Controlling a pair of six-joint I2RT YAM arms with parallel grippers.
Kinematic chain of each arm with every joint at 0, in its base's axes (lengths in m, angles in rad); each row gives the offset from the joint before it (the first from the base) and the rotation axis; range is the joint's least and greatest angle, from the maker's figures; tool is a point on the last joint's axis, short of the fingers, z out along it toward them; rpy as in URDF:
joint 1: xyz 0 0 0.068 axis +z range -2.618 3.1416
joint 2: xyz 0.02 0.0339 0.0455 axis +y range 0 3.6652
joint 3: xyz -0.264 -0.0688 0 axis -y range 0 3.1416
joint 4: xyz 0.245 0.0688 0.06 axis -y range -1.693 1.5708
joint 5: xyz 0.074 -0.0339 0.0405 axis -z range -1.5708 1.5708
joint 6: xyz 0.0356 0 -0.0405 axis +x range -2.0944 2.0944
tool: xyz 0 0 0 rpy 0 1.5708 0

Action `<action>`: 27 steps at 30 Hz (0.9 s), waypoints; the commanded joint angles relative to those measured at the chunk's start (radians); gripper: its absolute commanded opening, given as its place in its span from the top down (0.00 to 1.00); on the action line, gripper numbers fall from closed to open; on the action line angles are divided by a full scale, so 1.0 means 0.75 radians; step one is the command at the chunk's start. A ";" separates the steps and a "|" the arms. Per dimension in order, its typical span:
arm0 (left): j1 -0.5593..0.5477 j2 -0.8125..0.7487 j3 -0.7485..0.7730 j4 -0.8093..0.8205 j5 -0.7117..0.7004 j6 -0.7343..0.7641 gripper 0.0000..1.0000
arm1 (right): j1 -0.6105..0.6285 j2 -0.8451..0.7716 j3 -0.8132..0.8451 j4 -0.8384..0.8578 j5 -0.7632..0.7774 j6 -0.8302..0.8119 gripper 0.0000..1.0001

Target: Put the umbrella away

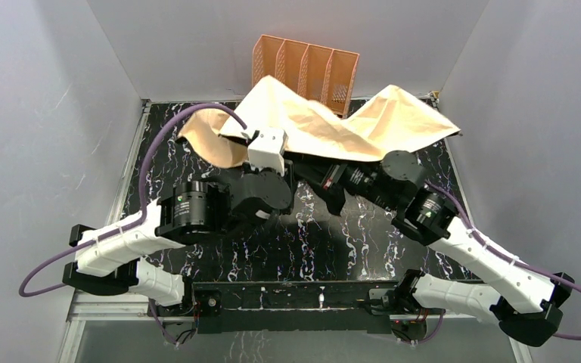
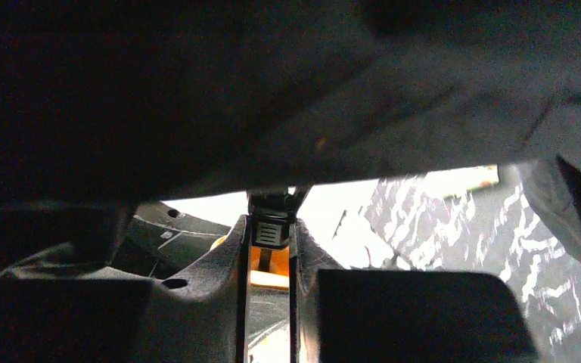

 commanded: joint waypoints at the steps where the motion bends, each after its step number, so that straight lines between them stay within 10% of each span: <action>1: -0.048 -0.050 -0.150 -0.103 0.149 -0.322 1.00 | 0.081 -0.003 -0.139 -0.071 -0.113 0.109 1.00; 21: -0.039 -0.134 -0.737 -0.035 0.163 -0.614 1.00 | 0.097 -0.036 -0.642 0.128 -0.011 0.332 1.00; 27: 0.009 -0.169 -0.985 0.128 0.145 -0.657 1.00 | 0.097 -0.029 -0.696 0.128 0.084 0.319 0.77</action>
